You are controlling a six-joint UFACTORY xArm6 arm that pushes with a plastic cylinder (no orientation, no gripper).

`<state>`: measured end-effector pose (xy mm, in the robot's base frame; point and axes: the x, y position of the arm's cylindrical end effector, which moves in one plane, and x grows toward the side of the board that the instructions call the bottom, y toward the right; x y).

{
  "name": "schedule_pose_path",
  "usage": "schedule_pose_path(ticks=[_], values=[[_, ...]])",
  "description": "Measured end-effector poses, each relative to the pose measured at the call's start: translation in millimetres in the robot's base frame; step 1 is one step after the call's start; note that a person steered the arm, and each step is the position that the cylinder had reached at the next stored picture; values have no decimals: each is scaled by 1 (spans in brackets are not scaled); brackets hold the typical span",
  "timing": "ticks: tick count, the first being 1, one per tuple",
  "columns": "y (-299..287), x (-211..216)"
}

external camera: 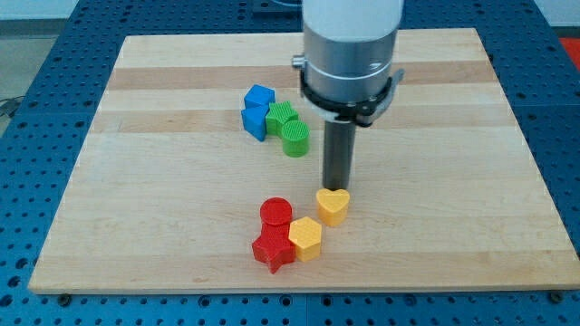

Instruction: Push yellow heart close to the yellow hexagon

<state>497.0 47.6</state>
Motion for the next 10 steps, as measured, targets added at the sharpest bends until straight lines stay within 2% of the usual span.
schedule_pose_path(ticks=[5,8,9,10], values=[[-12,5],[-17,38],[-17,38],[9,22]])
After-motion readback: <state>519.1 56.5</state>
